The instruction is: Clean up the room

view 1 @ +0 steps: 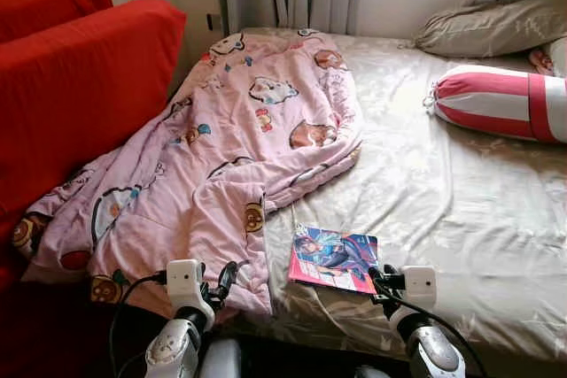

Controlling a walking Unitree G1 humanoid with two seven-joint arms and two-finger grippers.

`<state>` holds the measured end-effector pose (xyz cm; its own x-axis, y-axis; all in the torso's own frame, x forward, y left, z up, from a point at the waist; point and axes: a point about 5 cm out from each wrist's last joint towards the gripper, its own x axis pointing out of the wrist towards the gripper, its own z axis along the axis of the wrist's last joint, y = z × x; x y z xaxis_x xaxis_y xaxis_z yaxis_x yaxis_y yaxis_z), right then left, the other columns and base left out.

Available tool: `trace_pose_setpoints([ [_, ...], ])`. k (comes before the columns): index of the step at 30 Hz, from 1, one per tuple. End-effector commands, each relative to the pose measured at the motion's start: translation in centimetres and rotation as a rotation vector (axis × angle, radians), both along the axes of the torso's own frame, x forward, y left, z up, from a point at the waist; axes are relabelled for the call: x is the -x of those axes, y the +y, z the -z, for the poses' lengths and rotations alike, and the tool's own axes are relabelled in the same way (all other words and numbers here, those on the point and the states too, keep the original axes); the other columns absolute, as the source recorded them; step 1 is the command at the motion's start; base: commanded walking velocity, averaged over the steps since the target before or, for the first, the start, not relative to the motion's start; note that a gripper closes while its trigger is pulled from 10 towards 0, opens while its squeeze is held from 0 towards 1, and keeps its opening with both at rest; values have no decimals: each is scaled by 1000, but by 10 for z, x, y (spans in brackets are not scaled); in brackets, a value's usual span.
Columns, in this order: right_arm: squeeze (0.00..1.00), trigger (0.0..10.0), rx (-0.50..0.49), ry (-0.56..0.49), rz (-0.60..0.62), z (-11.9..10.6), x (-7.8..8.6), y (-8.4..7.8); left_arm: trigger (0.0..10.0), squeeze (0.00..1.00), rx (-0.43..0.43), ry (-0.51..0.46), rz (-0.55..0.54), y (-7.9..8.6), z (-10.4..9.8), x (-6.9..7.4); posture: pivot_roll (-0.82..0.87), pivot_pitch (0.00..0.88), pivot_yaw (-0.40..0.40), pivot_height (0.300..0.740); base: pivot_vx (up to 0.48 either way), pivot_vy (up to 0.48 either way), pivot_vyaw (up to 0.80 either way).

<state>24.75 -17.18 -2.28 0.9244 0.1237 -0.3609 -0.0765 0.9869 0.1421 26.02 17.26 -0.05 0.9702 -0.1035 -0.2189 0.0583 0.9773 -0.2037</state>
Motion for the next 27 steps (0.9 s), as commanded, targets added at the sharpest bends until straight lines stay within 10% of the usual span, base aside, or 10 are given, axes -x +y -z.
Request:
trace_pose_setpoints([
  [1,0,10000,8,36,-11,5,3,0,10000,0,5,-2,2,0,-1,-1,3,83,-1,630,0,0,0],
  [27,0,10000,6,67,-22,13,12,4,10000,0,2,-17,5,1,-4,-4,4,98,-1,615,113,0,123],
])
